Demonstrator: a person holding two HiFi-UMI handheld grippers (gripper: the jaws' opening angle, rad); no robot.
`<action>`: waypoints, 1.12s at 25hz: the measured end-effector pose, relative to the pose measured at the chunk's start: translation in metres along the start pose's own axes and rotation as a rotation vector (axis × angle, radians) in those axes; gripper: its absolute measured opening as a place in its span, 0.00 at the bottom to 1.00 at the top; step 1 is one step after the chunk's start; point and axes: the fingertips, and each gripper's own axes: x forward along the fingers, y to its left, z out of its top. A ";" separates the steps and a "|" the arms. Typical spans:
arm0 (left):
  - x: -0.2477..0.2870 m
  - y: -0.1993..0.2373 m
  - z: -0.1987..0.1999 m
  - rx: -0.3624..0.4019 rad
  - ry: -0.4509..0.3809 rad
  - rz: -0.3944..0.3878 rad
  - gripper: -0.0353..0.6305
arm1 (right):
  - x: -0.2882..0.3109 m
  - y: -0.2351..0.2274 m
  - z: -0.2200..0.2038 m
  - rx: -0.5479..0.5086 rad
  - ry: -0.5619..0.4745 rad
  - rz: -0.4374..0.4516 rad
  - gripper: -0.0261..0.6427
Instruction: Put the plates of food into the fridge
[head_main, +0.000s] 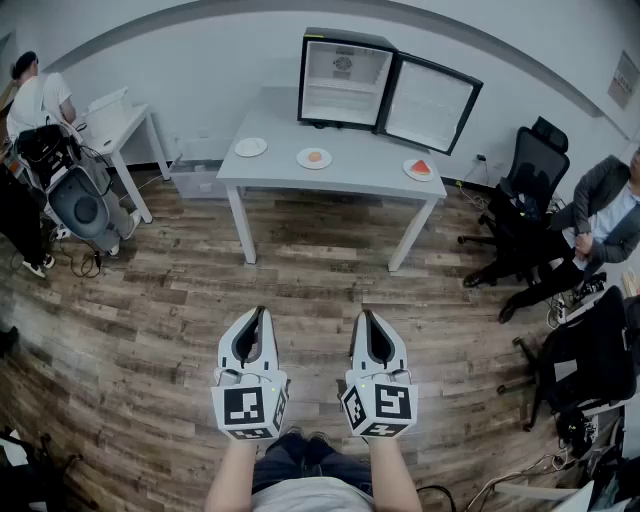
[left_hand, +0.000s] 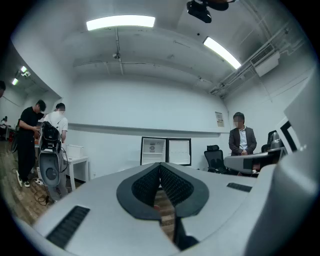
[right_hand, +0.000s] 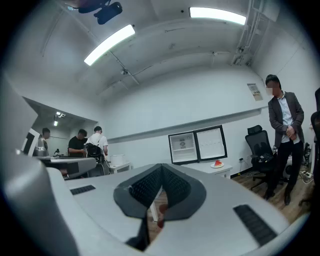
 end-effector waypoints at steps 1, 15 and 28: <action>-0.001 0.000 0.000 0.002 -0.001 0.001 0.06 | 0.000 0.000 0.000 -0.001 -0.001 0.002 0.06; 0.002 -0.012 -0.006 -0.005 0.009 -0.022 0.06 | -0.006 -0.010 -0.001 0.042 -0.011 -0.003 0.06; 0.028 -0.066 -0.025 -0.065 0.052 -0.086 0.06 | -0.015 -0.069 -0.011 0.061 0.024 -0.046 0.06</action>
